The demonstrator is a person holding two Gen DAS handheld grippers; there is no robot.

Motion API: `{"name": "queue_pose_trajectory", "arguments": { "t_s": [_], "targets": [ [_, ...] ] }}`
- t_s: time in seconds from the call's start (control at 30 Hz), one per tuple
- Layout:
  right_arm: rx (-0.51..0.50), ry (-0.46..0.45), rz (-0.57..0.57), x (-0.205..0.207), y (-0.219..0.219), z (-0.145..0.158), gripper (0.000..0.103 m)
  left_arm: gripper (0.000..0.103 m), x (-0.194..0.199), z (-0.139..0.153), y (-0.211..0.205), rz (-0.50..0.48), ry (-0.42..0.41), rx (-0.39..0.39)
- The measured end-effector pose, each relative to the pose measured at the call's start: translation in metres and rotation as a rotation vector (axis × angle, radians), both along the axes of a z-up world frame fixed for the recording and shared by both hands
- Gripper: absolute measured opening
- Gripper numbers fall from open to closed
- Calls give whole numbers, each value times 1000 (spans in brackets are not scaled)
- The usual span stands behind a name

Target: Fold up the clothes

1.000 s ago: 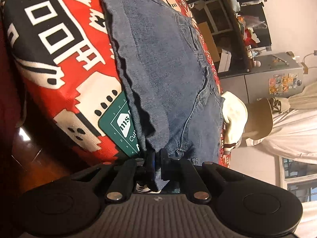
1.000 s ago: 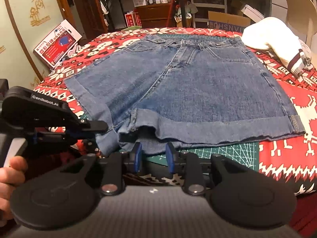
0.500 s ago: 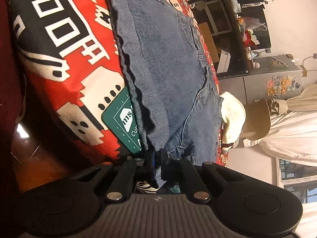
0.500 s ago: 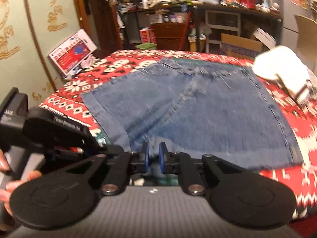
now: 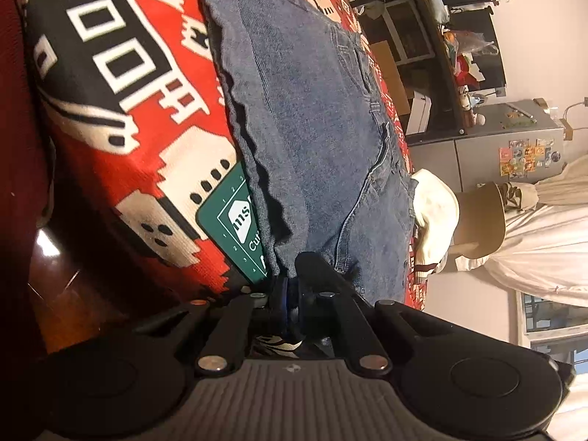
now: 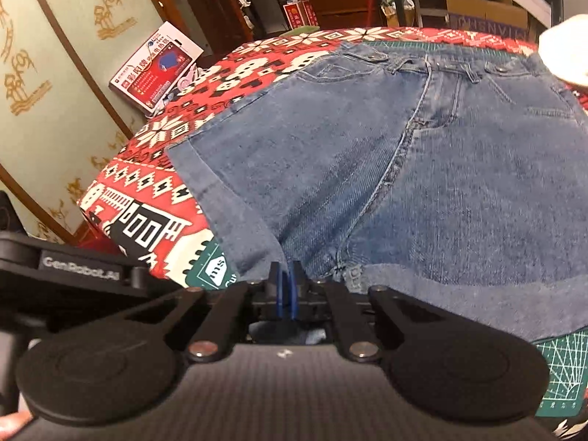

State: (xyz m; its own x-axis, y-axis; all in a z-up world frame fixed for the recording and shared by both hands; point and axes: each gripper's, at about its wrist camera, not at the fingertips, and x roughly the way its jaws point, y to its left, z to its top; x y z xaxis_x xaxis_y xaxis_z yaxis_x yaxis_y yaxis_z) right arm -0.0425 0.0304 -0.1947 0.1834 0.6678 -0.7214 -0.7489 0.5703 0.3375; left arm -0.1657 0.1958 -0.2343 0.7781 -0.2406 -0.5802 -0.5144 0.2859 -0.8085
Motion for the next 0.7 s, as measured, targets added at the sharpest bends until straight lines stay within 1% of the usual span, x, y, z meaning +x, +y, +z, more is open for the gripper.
{"name": "queue_pose_trajectory", "arguments": {
  "t_s": [0.03, 0.1, 0.17, 0.23, 0.3, 0.4, 0.47, 0.57, 0.7],
  "targets": [
    [4, 4, -2, 0, -1, -1, 4, 8, -2, 2, 2, 8, -7, 5],
    [11, 11, -7, 0, -2, -1, 4, 9, -7, 7, 10, 36, -26, 22],
    [18, 17, -14, 0, -1, -3, 4, 19, -8, 8, 19, 57, -38, 25],
    [25, 28, -20, 1, -2, -4, 4, 22, -7, 5, 27, 76, -33, 20],
    [30, 37, -23, 2, -2, -4, 4, 23, -6, -1, 31, 82, -26, -9],
    [31, 37, -27, 2, -2, -4, 4, 28, -5, -8, 35, 97, -36, -56],
    [31, 35, -28, 2, -2, -4, 4, 35, -4, -9, 37, 103, -51, -69],
    [32, 36, -28, 2, -1, -4, 4, 41, -3, -10, 40, 115, -72, -96],
    [31, 35, -26, 1, 0, -4, 4, 42, -4, -10, 41, 120, -83, -126]
  ]
}}
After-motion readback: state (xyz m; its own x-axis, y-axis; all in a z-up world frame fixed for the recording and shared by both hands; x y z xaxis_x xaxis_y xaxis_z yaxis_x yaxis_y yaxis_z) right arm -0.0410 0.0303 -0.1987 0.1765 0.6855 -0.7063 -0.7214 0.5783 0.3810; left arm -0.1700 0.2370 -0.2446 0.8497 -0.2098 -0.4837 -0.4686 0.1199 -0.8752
